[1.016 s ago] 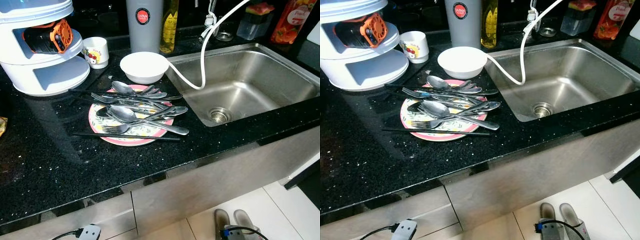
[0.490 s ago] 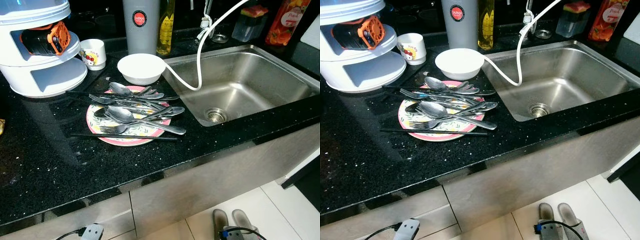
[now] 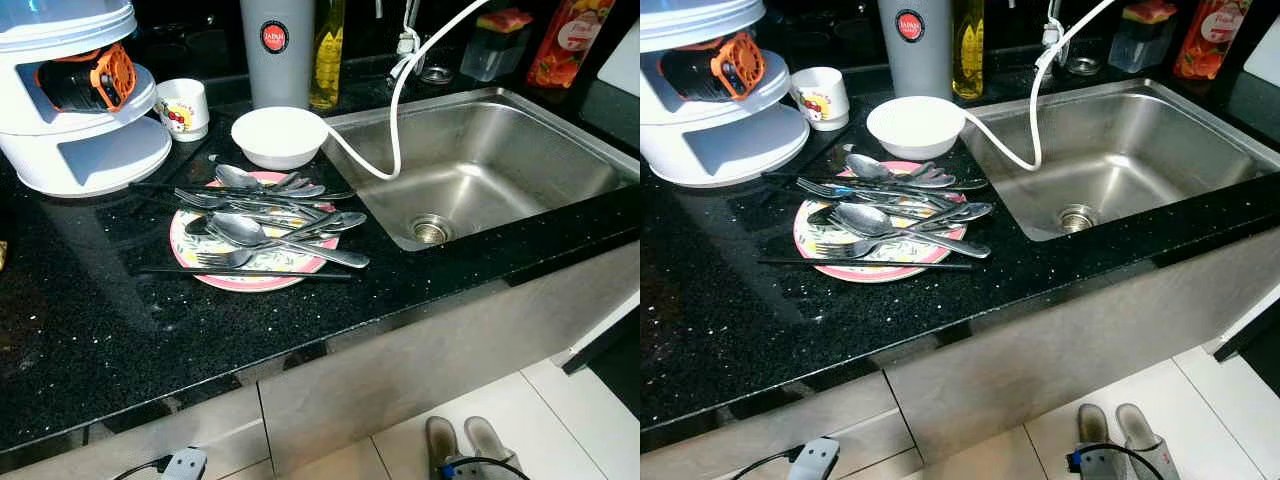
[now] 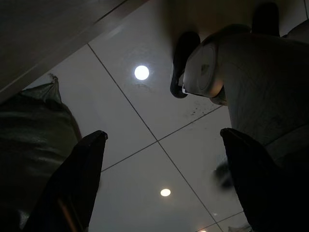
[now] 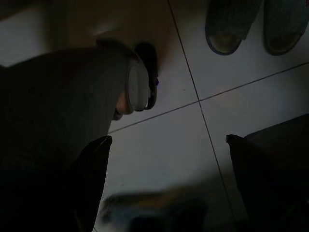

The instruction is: Kitchen organization

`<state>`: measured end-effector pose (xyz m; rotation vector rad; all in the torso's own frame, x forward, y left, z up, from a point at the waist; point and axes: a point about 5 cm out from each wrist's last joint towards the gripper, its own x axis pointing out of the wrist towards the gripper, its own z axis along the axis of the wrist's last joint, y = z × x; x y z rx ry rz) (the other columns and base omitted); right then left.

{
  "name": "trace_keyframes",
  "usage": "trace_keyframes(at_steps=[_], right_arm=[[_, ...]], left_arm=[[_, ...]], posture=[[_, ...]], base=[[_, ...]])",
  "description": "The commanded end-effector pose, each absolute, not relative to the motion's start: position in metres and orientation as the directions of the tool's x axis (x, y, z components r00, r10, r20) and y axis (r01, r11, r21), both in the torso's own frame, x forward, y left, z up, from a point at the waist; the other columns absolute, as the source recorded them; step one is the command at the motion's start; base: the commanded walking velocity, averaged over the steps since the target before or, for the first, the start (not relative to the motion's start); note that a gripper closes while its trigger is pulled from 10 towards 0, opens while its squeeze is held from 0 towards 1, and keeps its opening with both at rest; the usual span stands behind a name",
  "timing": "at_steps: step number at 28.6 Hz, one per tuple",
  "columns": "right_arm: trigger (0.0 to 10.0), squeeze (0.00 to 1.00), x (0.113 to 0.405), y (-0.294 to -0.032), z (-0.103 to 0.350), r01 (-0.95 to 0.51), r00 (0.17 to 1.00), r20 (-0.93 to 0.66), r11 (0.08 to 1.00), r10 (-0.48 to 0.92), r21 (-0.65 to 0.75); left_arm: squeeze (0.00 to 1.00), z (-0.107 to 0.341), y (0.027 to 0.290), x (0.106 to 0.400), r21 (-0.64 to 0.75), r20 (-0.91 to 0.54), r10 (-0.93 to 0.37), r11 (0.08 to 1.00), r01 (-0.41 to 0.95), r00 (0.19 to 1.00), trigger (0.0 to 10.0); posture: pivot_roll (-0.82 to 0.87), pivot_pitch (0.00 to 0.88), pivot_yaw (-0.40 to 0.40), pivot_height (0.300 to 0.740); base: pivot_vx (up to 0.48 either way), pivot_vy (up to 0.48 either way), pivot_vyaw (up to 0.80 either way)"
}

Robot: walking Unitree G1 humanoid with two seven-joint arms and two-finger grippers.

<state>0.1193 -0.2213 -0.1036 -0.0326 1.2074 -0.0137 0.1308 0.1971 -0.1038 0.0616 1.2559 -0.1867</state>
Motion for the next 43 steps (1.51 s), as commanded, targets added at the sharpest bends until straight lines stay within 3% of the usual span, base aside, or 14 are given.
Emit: trace_keyframes(at_steps=[1, 33, 43], right_arm=[[10.0, 0.0, 0.107, -0.215, -0.108, -0.022, 0.31, -0.951, 1.0, -0.003, -0.01], [10.0, 0.0, 0.115, -0.197, -0.109, -0.091, 0.303, -0.952, 0.996, 0.038, 0.011], [10.0, 0.0, 0.113, -0.196, -0.11, -0.088, 0.302, -0.952, 0.996, 0.051, 0.026]], left_arm=[[0.0, -0.1, 0.197, 0.142, -0.049, -0.936, -0.103, 0.985, 0.167, 0.337, 10.0], [0.0, -0.103, 0.191, 0.136, -0.048, -0.943, -0.095, 0.987, 0.153, 0.319, 10.0], [0.0, -0.103, 0.187, 0.137, -0.05, -0.944, -0.101, 0.985, 0.164, 0.314, 10.0]], posture=[[-0.03, 0.024, -0.017, 0.74], [-0.01, 0.024, -0.043, 0.74], [-0.01, 0.031, -0.038, 0.74]], base=[[0.0, 0.0, 0.0], [-0.008, 0.0, 0.0], [-0.224, 0.0, 0.0]])
